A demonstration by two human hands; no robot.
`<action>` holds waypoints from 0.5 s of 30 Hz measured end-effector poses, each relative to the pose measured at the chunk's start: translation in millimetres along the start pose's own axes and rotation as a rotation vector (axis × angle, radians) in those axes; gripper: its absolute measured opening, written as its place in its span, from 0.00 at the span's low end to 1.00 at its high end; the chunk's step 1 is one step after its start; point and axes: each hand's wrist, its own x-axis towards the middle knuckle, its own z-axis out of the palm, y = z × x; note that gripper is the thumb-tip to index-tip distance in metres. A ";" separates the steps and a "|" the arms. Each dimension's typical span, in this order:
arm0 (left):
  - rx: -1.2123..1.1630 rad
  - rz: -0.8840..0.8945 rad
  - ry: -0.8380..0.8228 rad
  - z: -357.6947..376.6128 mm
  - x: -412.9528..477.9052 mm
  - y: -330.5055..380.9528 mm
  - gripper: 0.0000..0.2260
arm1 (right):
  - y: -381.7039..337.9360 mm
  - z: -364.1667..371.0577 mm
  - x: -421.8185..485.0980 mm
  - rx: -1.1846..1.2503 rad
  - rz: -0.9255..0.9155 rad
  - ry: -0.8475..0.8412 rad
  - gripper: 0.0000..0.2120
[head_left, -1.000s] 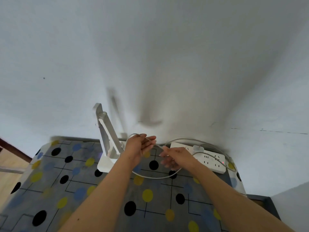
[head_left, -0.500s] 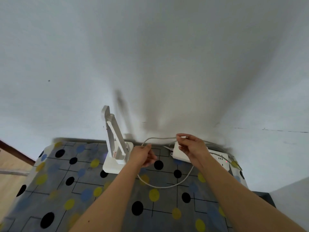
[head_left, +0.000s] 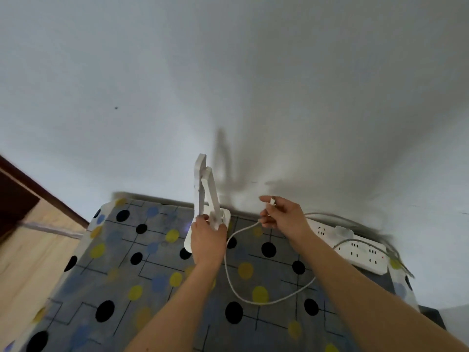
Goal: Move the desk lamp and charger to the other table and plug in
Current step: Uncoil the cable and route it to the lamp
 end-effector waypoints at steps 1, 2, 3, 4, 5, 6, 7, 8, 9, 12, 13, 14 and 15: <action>0.027 0.044 -0.002 1.5 0.9 0.6 0.17 | 3.2 3.5 0.7 -0.042 0.005 -0.019 0.13; 0.042 0.080 -0.015 3.5 2.3 0.3 0.16 | 6.6 7.5 2.0 -0.072 0.019 -0.033 0.14; 0.036 0.104 -0.035 5.7 3.3 0.5 0.14 | 9.4 11.1 2.8 -0.090 0.036 -0.042 0.15; 0.015 0.114 -0.055 7.2 4.0 0.9 0.12 | 11.5 13.9 3.2 -0.103 0.054 -0.047 0.15; -0.012 0.110 -0.066 8.4 5.4 1.7 0.10 | 12.5 16.4 3.4 -0.113 0.071 -0.053 0.16; -0.042 0.092 -0.067 9.7 8.3 1.5 0.08 | 13.3 18.7 4.3 -0.122 0.084 -0.059 0.16; -0.070 0.067 -0.061 10.9 11.8 1.5 0.07 | 13.3 20.5 4.9 -0.122 0.094 -0.065 0.16; -0.089 0.049 -0.050 11.8 15.4 0.9 0.08 | 13.1 22.0 5.0 -0.116 0.102 -0.071 0.15; -0.100 0.043 -0.040 13.2 18.4 0.3 0.09 | 12.9 23.2 4.6 -0.108 0.105 -0.077 0.14; -0.121 0.060 -0.020 17.0 20.5 -1.0 0.10 | 11.3 26.0 1.9 -0.107 0.097 -0.070 0.12; -0.130 0.060 -0.012 18.0 19.9 -1.2 0.10 | 11.3 26.4 1.1 -0.114 0.089 -0.064 0.11; -0.142 0.053 -0.001 18.0 20.0 -1.4 0.11 | 11.5 26.9 0.2 -0.122 0.082 -0.061 0.11; -0.164 0.042 0.014 16.4 21.5 -1.5 0.12 | 11.5 28.0 -0.6 -0.133 0.078 -0.063 0.11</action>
